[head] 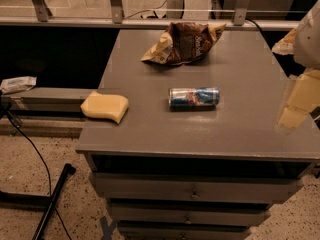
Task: Place redbull can upright
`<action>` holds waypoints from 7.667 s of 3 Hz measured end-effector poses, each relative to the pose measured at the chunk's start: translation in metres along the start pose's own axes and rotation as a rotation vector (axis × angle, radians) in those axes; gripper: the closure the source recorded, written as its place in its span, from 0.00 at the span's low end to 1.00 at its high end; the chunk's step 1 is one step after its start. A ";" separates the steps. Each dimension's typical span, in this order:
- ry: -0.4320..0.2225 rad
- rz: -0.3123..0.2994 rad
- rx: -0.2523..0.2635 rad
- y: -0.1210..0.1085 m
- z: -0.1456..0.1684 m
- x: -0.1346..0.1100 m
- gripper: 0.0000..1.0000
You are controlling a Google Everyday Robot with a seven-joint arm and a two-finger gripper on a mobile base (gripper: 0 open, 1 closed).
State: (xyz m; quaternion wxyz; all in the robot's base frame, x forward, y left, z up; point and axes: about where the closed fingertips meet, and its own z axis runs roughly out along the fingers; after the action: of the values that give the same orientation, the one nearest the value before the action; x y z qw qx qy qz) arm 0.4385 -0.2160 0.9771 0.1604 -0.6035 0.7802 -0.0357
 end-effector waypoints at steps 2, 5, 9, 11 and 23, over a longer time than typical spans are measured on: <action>0.014 -0.068 -0.012 -0.007 0.017 -0.032 0.00; 0.079 -0.270 -0.057 -0.010 0.099 -0.166 0.00; 0.077 -0.095 -0.169 -0.044 0.196 -0.145 0.00; 0.060 -0.074 -0.174 -0.048 0.202 -0.138 0.00; 0.044 -0.225 -0.212 -0.028 0.188 -0.161 0.47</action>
Offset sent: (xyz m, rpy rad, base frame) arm 0.0538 0.0862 -0.0272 -0.0900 0.0412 0.1810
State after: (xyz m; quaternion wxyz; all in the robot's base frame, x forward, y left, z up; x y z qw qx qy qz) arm 0.5554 -0.0443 0.8401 0.0737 -0.6999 0.7102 0.0159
